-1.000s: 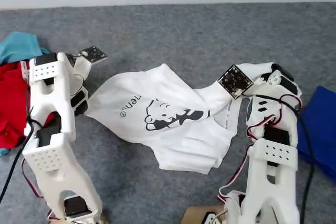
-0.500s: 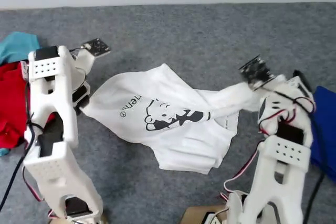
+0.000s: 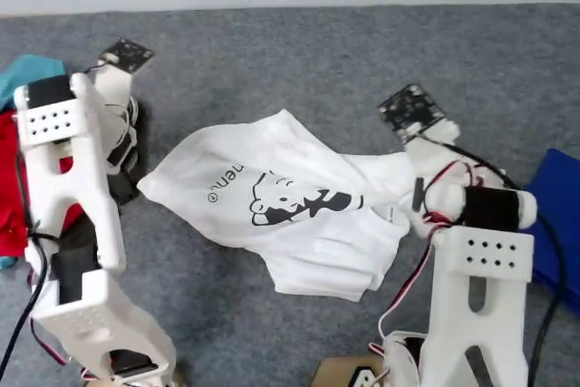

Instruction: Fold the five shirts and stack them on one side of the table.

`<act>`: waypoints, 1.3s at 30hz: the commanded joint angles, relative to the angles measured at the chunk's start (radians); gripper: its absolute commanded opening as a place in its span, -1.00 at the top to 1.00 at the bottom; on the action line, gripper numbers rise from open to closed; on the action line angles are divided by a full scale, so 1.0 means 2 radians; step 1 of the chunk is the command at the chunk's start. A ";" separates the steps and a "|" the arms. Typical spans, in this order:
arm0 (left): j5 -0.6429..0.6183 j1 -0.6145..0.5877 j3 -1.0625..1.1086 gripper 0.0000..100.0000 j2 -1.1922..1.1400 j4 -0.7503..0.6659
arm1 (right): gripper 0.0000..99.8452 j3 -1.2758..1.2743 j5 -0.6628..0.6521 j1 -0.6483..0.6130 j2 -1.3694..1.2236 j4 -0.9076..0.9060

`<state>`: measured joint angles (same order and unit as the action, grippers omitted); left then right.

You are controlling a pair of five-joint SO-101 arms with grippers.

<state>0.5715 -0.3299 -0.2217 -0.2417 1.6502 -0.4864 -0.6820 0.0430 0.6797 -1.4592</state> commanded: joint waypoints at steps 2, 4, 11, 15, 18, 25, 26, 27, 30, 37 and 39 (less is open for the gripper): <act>-0.031 -0.004 -0.013 0.83 0.044 0.008 | 0.87 0.046 0.031 -0.040 0.005 -0.099; -0.046 -0.005 -0.013 0.83 0.051 0.008 | 0.87 0.052 0.057 -0.053 0.005 -0.134; -0.095 -0.005 -0.013 0.83 0.056 0.008 | 0.98 0.018 0.138 -0.105 0.005 -0.168; -0.110 -0.005 -0.013 0.83 0.052 0.004 | 0.98 -0.059 0.143 -0.155 0.005 -0.168; -0.119 -0.005 -0.013 0.83 0.052 -0.008 | 0.98 -0.077 0.150 -0.185 0.001 -0.161; -0.119 -0.005 0.003 0.83 0.052 -0.031 | 0.98 -0.107 0.167 -0.273 -0.001 -0.129; -0.118 -0.005 0.011 0.83 0.052 -0.038 | 0.98 -0.118 0.167 -0.285 -0.001 -0.122; -0.118 -0.005 0.022 0.83 0.052 -0.047 | 0.98 -0.125 0.167 -0.295 -0.001 -0.112; -0.117 -0.005 0.056 0.83 0.054 -0.075 | 0.98 -0.143 0.165 -0.316 -0.001 -0.076; -0.116 -0.011 0.092 0.83 0.053 -0.113 | 0.98 -0.173 0.164 -0.333 -0.085 0.012; -0.116 -0.011 0.092 0.83 0.054 -0.114 | 0.98 -0.170 0.163 -0.332 -0.132 0.053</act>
<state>0.3445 -0.3483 -0.0345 -0.1849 1.4446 -0.8362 -0.3552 -0.6183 0.5201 -1.4500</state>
